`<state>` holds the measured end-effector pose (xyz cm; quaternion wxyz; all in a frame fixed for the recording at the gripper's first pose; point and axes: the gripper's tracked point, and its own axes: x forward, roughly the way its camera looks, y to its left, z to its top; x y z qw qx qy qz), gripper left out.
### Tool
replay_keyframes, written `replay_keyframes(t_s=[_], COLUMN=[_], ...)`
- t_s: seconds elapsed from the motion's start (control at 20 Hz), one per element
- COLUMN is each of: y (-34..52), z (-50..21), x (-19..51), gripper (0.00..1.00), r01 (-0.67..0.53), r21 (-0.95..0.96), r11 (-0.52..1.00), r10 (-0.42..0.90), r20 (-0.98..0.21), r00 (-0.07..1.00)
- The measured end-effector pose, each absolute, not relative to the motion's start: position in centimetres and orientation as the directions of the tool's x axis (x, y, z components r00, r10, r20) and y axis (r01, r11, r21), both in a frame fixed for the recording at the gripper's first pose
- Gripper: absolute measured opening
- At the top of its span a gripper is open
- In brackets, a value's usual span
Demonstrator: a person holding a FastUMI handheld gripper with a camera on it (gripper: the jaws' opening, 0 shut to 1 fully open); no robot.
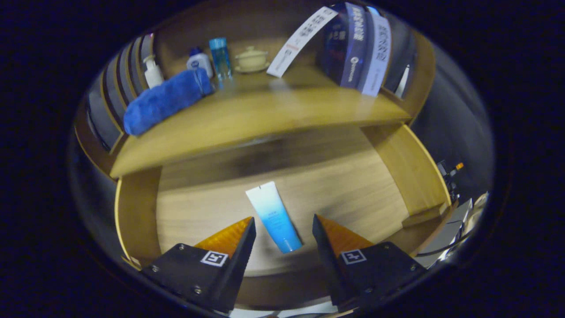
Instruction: Pull open the drawer, take out the items inside it, and place them on the countertop above the cabinet.
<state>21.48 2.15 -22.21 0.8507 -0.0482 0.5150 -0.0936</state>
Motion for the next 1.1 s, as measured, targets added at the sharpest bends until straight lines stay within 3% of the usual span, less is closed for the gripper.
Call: replay_keyframes(t_s=[0.5, 0.8, 1.1], y=[2.5, 2.6, 4.1], z=[-27.1, -26.5, -22.9], x=[22.0, 22.6, 22.4], gripper=[0.77, 0.38, 0.38], r01=[0.020, 0.028, -0.004], r21=[-0.159, -0.164, -0.160], r11=[0.987, 0.986, 0.987], r10=[-0.158, -0.163, -0.140], r20=[-0.944, -0.922, -0.871], r00=[0.289, 0.350, 0.471])
